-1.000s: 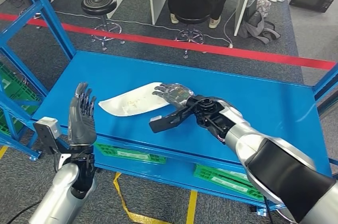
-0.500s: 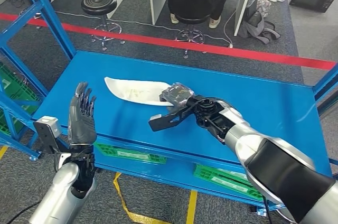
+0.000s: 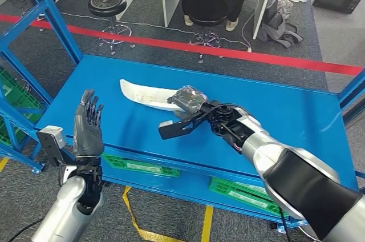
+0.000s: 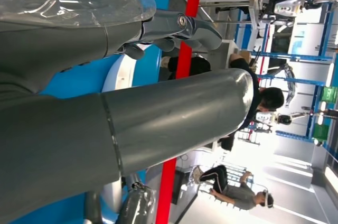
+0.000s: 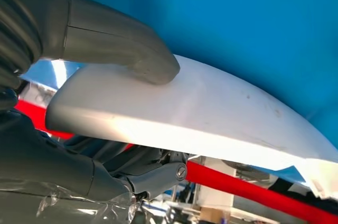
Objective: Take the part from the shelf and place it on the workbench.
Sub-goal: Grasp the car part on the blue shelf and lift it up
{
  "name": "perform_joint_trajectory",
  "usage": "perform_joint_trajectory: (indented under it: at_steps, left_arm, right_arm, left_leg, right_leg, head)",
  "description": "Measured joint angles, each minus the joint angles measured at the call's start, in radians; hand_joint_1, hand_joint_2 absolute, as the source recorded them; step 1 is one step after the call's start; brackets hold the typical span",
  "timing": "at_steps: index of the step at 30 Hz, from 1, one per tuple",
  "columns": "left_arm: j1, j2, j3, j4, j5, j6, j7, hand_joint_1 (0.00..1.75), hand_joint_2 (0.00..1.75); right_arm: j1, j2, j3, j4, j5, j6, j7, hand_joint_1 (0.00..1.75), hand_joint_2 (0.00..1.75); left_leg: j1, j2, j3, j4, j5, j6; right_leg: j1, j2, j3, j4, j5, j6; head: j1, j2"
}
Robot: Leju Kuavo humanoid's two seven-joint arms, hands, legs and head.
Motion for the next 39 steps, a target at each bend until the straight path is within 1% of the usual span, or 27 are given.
perform_joint_trajectory:
  at_steps: [7, 9, 11, 14, 16, 18, 20, 22, 25, 27, 30, 34, 39]
  left_arm:
    - [0.003, 0.001, 0.0, 0.0, -0.001, 0.002, 0.0, 0.0, 0.0]
    - [0.004, 0.001, 0.0, 0.0, -0.002, 0.007, 0.0, 0.0, 0.0]
    - [0.007, 0.002, 0.0, 0.0, -0.005, 0.014, 0.002, 0.0, 0.0]
    - [0.015, 0.004, 0.0, -0.003, -0.01, 0.022, 0.011, 0.0, 0.0]
    - [0.02, 0.007, 0.0, -0.005, -0.014, 0.026, 0.017, 0.0, 0.0]
    - [0.025, 0.01, 0.0, -0.009, -0.016, 0.03, 0.022, 0.0, 0.0]
    - [0.03, 0.013, 0.0, -0.013, -0.017, 0.034, 0.025, 0.0, 0.0]
    - [0.034, 0.015, 0.0, -0.015, -0.018, 0.036, 0.025, 0.0, 0.0]
    - [0.038, 0.019, 0.0, -0.018, -0.018, 0.038, 0.027, 0.0, 0.0]
    - [0.04, 0.021, 0.0, -0.022, -0.018, 0.045, 0.031, 0.0, 0.0]
    - [0.045, 0.025, 0.0, -0.031, -0.021, 0.056, 0.039, 0.0, 0.0]
    - [0.056, 0.032, 0.0, -0.048, -0.028, 0.058, 0.045, 0.0, 1.75]
    - [0.06, 0.037, 0.0, -0.059, -0.044, 0.047, 0.049, 0.0, 1.75]
  right_arm:
    - [-0.002, 0.0, -0.022, -0.001, -0.027, 0.008, -0.005, 1.75, 1.75]
    - [-0.002, 0.0, -0.031, -0.002, -0.061, 0.016, -0.006, 1.75, 1.75]
    - [-0.002, 0.0, -0.049, -0.009, -0.126, 0.038, -0.008, 1.75, 1.75]
    - [0.0, 0.0, -0.089, -0.035, -0.263, 0.107, -0.009, 1.75, 1.75]
    - [0.007, -0.001, -0.12, -0.063, -0.364, 0.165, 0.006, 1.75, 1.75]
    - [0.027, -0.005, -0.154, -0.109, -0.501, 0.224, 0.04, 1.75, 1.75]
    - [0.061, -0.012, -0.189, -0.172, -0.649, 0.263, 0.083, 1.75, 1.75]
    - [0.1, -0.02, -0.219, -0.241, -0.786, 0.271, 0.128, 1.75, 1.75]
    - [0.17, -0.039, -0.266, -0.384, -0.999, 0.241, 0.191, 1.75, 1.75]
    - [0.213, -0.049, -0.296, -0.483, -1.095, 0.22, 0.219, 1.75, 1.75]
    - [0.269, -0.06, -0.335, -0.61, -1.198, 0.209, 0.245, 1.75, 1.75]
    - [0.323, -0.071, -0.377, -0.758, -1.277, 0.205, 0.252, 1.75, 1.75]
    - [0.384, -0.083, -0.421, -0.924, -1.316, 0.181, 0.257, 1.75, 1.75]
  left_leg:
    - [0.0, 0.0, 0.0, 0.0, 0.0, 0.0]
    - [0.0, 0.0, 0.0, 0.0, 0.0, 0.0]
    - [0.0, 0.0, 0.0, 0.0, 0.0, 0.0]
    - [0.0, 0.0, 0.0, 0.0, 0.0, 0.0]
    - [0.0, 0.0, 0.0, 0.0, 0.0, 0.0]
    - [0.0, 0.0, 0.0, 0.0, 0.0, 0.0]
    - [0.0, 0.0, 0.0, 0.0, 0.0, 0.0]
    - [0.0, 0.0, 0.0, 0.0, 0.0, 0.0]
    - [0.0, -0.001, 0.0, 0.0, 0.0, 0.0]
    - [0.0, 0.0, 0.0, 0.0, -0.001, 0.0]
    - [0.0, 0.0, 0.0, 0.0, -0.001, 0.0]
    - [0.0, 0.0, 0.0, 0.0, -0.001, 0.0]
    - [0.0, 0.0, 0.0, 0.0, -0.001, 0.0]
  right_leg:
    - [0.0, 0.0, 0.0, 0.0, 0.0, 0.0]
    - [0.0, 0.0, 0.0, 0.0, 0.0, 0.0]
    - [0.0, 0.0, 0.0, 0.0, 0.0, 0.0]
    - [0.0, 0.0, 0.0, 0.0, 0.0, 0.0]
    - [0.0, 0.0, 0.0, 0.0, 0.0, 0.0]
    - [0.0, 0.0, 0.0, 0.0, 0.0, 0.0]
    - [0.0, 0.0, 0.0, 0.0, 0.0, 0.0]
    - [0.0, 0.0, 0.0, 0.0, 0.0, 0.0]
    - [0.0, -0.001, 0.0, 0.0, 0.0, 0.0]
    - [0.0, 0.0, 0.0, 0.0, 0.0, 0.0]
    - [0.0, 0.0, 0.0, 0.0, 0.0, 0.0]
    - [0.0, 0.0, 0.0, 0.0, 0.0, 0.0]
    - [0.0, 0.0, 0.0, 0.0, 0.0, 0.0]
  head:
    - [0.0, 0.0]
    - [0.0, 0.0]
    - [0.0, 0.0]
    - [0.0, 0.0]
    - [0.0, 0.0]
    - [0.0, 0.0]
    - [0.0, 0.0]
    - [0.0, 0.0]
    - [0.0, 0.0]
    - [0.0, 0.0]
    - [0.0, 0.0]
    - [0.0, 0.0]
    - [0.0, 0.0]
